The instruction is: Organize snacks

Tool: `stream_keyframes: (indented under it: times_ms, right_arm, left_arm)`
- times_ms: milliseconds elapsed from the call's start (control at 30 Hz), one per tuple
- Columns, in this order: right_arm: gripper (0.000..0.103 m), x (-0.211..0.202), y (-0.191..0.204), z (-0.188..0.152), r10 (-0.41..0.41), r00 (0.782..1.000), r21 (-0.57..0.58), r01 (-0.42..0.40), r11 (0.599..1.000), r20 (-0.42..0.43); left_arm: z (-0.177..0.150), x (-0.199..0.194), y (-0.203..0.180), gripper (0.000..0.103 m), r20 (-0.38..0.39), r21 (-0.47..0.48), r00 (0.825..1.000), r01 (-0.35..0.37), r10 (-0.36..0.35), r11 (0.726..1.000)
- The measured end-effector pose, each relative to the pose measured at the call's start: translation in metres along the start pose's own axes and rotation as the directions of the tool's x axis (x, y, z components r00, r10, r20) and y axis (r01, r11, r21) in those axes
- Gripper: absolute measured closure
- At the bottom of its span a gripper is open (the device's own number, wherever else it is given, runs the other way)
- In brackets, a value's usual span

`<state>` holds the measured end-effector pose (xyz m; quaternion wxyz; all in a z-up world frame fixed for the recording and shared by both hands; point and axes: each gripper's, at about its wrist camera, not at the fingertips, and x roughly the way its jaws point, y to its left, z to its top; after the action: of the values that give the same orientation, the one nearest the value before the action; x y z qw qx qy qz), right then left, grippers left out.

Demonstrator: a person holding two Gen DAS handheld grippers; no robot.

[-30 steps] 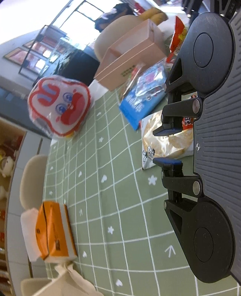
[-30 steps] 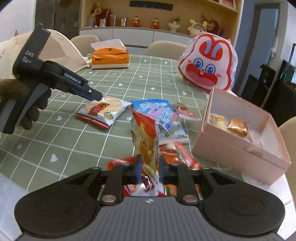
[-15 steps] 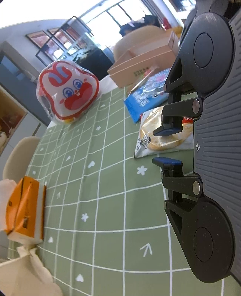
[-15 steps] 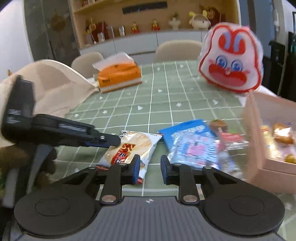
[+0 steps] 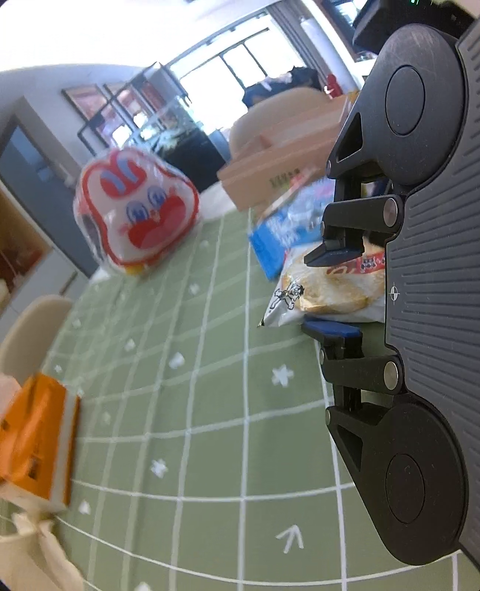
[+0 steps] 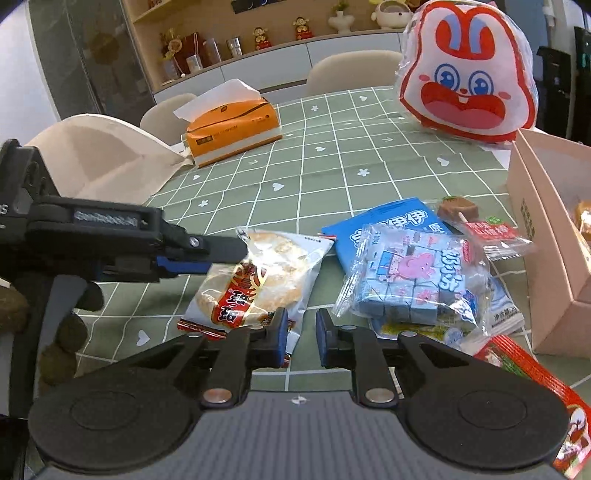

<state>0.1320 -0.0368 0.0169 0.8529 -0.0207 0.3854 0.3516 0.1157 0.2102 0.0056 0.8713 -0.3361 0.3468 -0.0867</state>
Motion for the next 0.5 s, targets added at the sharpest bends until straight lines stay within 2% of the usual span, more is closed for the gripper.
stream_keyframes:
  times_ms: [167, 300, 500]
  right_arm:
    - [0.085, -0.01, -0.01, -0.002, 0.025, 1.0, 0.049, -0.026, 0.998, 0.01]
    - [0.085, -0.014, -0.02, -0.004, 0.016, 1.0, 0.082, -0.017, 0.996, 0.015]
    - [0.085, -0.011, -0.027, -0.004, 0.022, 1.0, 0.115, -0.023, 0.993, 0.004]
  left_arm:
    - [0.0, -0.015, -0.024, 0.067, 0.019, 0.077, 0.996, 0.083, -0.085, 0.994]
    - [-0.005, -0.014, -0.039, 0.067, 0.016, 0.132, 0.995, 0.091, -0.094, 0.987]
    - [-0.004, -0.008, -0.05, 0.067, 0.026, 0.144, 0.994, 0.103, -0.108, 0.984]
